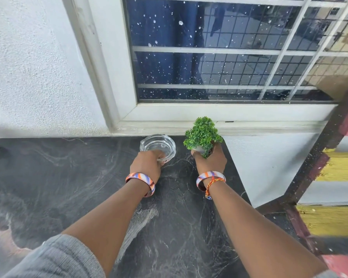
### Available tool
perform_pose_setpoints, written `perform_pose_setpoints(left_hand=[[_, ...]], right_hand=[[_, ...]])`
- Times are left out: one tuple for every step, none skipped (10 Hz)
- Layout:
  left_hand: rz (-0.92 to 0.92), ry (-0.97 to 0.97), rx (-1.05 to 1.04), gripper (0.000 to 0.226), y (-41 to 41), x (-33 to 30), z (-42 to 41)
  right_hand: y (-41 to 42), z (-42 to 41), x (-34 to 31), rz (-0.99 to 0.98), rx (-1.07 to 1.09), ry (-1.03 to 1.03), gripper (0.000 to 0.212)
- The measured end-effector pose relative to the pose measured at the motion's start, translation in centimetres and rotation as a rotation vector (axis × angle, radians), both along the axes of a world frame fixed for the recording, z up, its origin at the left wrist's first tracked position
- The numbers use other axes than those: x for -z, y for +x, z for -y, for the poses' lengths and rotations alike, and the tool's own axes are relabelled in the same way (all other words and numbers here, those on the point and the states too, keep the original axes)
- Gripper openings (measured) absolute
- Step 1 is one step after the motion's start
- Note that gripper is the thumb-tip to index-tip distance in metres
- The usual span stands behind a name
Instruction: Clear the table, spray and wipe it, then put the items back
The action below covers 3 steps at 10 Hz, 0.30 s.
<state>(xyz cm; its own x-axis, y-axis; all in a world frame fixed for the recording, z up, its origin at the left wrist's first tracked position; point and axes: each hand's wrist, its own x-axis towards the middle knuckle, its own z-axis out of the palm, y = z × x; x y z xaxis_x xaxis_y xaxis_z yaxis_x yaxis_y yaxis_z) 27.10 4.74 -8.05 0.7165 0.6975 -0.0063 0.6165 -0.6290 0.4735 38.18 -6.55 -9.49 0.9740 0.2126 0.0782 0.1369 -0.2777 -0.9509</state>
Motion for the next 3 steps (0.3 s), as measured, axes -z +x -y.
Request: perform_pose_setpoints(left_hand=[[-0.061, 0.075, 0.049, 0.038, -0.2, 0.1, 0.0], [-0.028, 0.174, 0.115, 0.043, -0.8, 0.3, -0.2], [-0.03, 0.209, 0.114, 0.042, -2.0, -0.2, -0.4]], right_hand=[[0.1, 0.1, -0.3, -0.077, -0.038, -0.046, 0.057], [-0.2, 1.2, -0.1, -0.132, -0.057, -0.079, 0.083], [-1.7, 2.5, -0.4, -0.166, -0.038, -0.157, 0.096]])
